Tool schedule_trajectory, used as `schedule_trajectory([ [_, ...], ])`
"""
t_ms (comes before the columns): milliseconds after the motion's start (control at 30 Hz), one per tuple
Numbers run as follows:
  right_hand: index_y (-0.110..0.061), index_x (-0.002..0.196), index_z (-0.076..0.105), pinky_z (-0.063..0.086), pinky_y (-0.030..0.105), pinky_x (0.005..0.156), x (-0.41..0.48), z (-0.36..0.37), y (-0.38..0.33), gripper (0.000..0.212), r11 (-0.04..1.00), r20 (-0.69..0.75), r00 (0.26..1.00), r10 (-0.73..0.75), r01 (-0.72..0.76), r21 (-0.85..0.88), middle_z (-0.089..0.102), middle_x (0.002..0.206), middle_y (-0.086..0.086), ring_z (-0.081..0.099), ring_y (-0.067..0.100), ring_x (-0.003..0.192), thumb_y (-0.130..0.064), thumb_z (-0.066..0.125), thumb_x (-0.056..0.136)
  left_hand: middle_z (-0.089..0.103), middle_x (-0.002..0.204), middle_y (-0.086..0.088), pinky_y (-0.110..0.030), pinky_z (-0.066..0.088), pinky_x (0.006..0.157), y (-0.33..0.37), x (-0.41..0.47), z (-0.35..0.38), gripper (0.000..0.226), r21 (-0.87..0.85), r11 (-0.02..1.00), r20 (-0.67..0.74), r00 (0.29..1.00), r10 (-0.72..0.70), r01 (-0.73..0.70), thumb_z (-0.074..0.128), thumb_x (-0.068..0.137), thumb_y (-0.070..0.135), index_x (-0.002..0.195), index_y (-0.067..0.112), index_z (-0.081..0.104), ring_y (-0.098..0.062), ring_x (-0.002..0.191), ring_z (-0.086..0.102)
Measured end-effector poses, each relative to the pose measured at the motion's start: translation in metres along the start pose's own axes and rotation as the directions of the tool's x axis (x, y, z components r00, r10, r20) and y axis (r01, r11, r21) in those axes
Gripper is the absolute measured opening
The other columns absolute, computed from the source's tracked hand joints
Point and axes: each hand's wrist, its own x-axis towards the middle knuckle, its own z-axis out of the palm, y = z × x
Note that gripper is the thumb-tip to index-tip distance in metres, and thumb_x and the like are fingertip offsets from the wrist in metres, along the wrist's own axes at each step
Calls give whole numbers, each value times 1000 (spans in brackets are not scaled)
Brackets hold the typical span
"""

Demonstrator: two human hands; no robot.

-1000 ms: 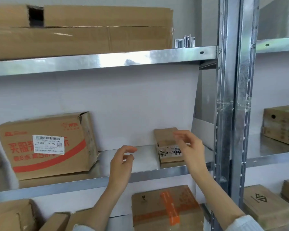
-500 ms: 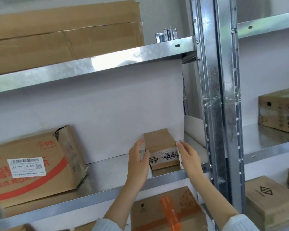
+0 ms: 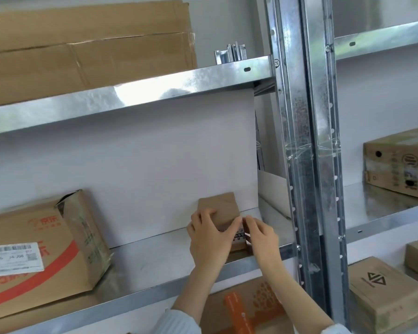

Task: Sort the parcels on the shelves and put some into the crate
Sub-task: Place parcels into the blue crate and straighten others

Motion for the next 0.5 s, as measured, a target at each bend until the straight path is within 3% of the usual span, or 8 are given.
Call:
schedule_trajectory([
  [100, -6, 83, 69, 49, 54, 86, -2, 2, -2, 30, 1000, 19, 1000, -9, 10, -29, 67, 89, 23, 57, 24, 74, -24, 50, 98, 35, 126, 14, -32, 46, 76, 3, 1, -1, 65, 42, 998, -22, 999, -38, 39, 61, 67, 73, 116, 32, 44, -16, 122, 32],
  [167, -17, 77, 71, 51, 51, 85, -2, 1, -3, 29, 1000, 22, 1000, 4, -3, -27, 68, 82, 18, 55, 19, 73, -21, 50, 97, 34, 126, 12, -33, 47, 76, 5, 2, 0, 71, 80, 996, -25, 999, -38, 40, 61, 64, 75, 116, 32, 43, -17, 121, 33],
  [233, -31, 74, 71, 52, 46, 85, -1, -1, -3, 31, 1000, 32, 999, 25, -24, -19, 70, 77, 2, 62, 21, 79, -20, 52, 96, 34, 125, 11, -33, 48, 76, 6, 3, -1, 73, 101, 994, -25, 999, -41, 43, 61, 62, 76, 116, 31, 43, -18, 120, 33],
  [300, -32, 84, 74, 54, 42, 88, 2, -4, -2, 27, 998, 59, 997, 55, -54, -15, 72, 83, -5, 66, 21, 90, -20, 53, 96, 36, 124, 10, -31, 44, 74, 9, 2, -4, 70, 99, 994, -13, 999, -45, 46, 62, 64, 73, 115, 30, 43, -18, 119, 35],
  [433, -26, 86, 72, 55, 28, 83, 4, -11, -7, 31, 995, 136, 985, 102, -104, 6, 73, 94, 2, 67, 18, 94, -9, 49, 96, 39, 122, 12, -30, 38, 73, 8, 1, -12, 61, 61, 997, -21, 999, -43, 44, 62, 69, 64, 116, 30, 43, -18, 116, 37],
  [500, -25, 90, 73, 53, 30, 89, 4, -10, -8, 29, 996, 156, 984, 85, -84, -10, 73, 101, 3, 67, 18, 99, -8, 49, 95, 41, 117, 14, -31, 37, 75, 5, 1, -19, 54, -27, 995, -34, 995, -93, 92, 63, 70, 59, 113, 31, 45, -17, 112, 39],
])
